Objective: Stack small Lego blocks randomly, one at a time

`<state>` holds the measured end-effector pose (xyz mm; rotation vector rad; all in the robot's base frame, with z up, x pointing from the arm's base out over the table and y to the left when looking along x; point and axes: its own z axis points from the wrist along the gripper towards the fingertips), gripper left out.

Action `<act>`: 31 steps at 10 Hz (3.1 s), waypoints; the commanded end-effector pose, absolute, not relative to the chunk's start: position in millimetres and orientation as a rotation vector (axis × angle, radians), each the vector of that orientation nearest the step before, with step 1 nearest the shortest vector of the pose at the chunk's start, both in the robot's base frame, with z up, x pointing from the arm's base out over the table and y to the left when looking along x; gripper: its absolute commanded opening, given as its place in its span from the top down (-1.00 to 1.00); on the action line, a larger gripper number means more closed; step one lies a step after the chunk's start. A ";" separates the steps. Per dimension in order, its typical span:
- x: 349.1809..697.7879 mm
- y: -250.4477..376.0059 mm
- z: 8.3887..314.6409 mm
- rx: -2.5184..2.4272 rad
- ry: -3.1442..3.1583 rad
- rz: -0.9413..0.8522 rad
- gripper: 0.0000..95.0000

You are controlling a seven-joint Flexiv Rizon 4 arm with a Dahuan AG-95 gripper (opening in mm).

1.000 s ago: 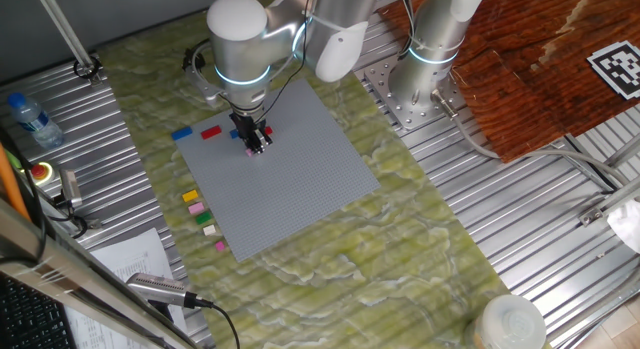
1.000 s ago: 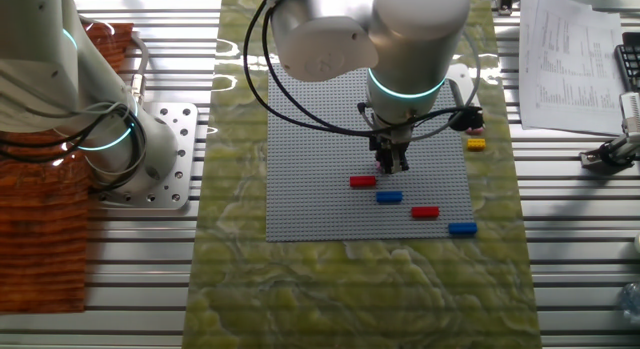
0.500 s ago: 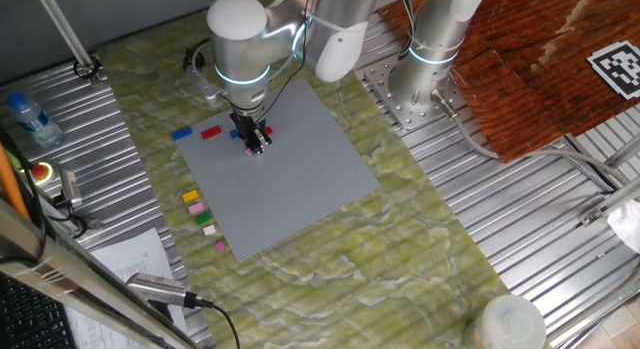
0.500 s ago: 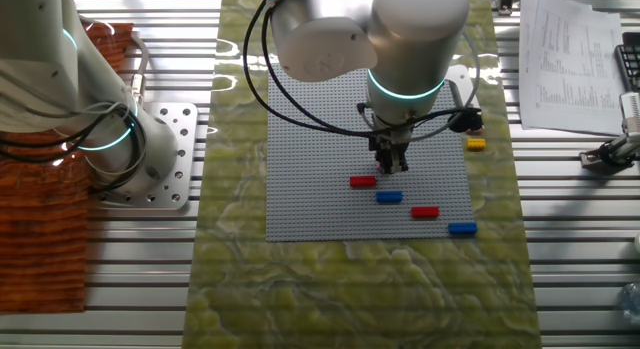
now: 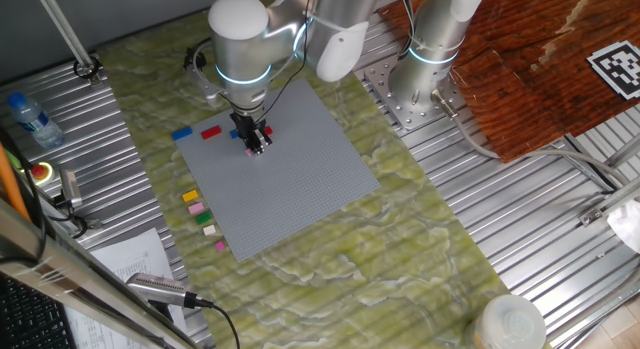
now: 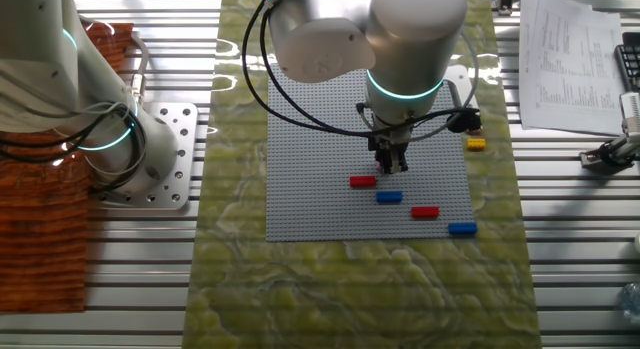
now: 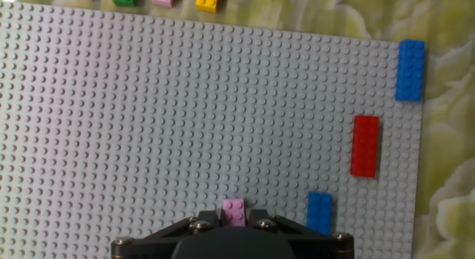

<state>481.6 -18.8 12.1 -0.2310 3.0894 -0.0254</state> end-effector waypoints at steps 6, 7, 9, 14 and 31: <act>484.2 -18.8 11.9 -0.237 3.078 -0.027 1.00; 484.3 -18.9 11.9 -0.231 3.080 -0.029 1.00; 486.4 -22.1 11.0 -0.226 3.078 -0.032 1.00; 487.4 -22.5 9.5 -0.203 3.070 0.010 1.00; 486.7 -21.7 9.5 -0.189 3.093 -0.006 1.00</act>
